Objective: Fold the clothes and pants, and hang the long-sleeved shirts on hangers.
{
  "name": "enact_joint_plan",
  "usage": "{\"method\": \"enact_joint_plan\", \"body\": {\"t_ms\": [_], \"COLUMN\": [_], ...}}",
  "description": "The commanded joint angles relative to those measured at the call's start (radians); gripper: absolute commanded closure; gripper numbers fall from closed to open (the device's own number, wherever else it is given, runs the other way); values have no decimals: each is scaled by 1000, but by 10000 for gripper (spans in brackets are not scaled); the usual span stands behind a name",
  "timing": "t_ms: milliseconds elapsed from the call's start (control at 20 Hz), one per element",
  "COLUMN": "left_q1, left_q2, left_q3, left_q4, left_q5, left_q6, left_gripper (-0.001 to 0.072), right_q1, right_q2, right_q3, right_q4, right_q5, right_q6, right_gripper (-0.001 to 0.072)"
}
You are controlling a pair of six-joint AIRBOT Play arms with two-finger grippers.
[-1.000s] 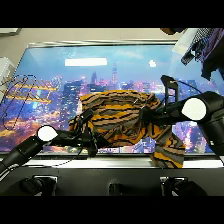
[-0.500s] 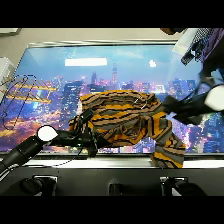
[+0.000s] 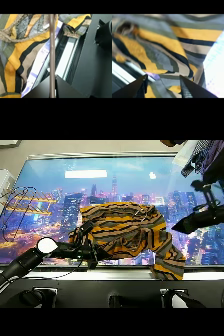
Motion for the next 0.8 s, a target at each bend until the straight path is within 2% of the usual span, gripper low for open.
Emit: {"method": "enact_joint_plan", "body": {"t_ms": [0,200,250,450,750], "left_q1": [0,0,0,0,0], "left_q2": [-1,-1,-1,-1,-1], "left_q3": [0,0,0,0,0], "left_q4": [2,2,2,2,2], "left_q5": [-2,-2,-2,-2,-2], "left_q6": [0,0,0,0,0], "left_gripper": [686,686,686,686,686], "right_q1": [-15,-15,-15,-15,-15], "right_q2": [-58,-93,-93,-97,-134], "right_q3": [-95,-159,-161,-161,-160], "right_q4": [49,70,59,70,137], "right_q5": [37,17,-22,-97,-117], "right_q6": [-269,-557,-591,-669,-678], "right_gripper": [232,232,232,232,232]}}
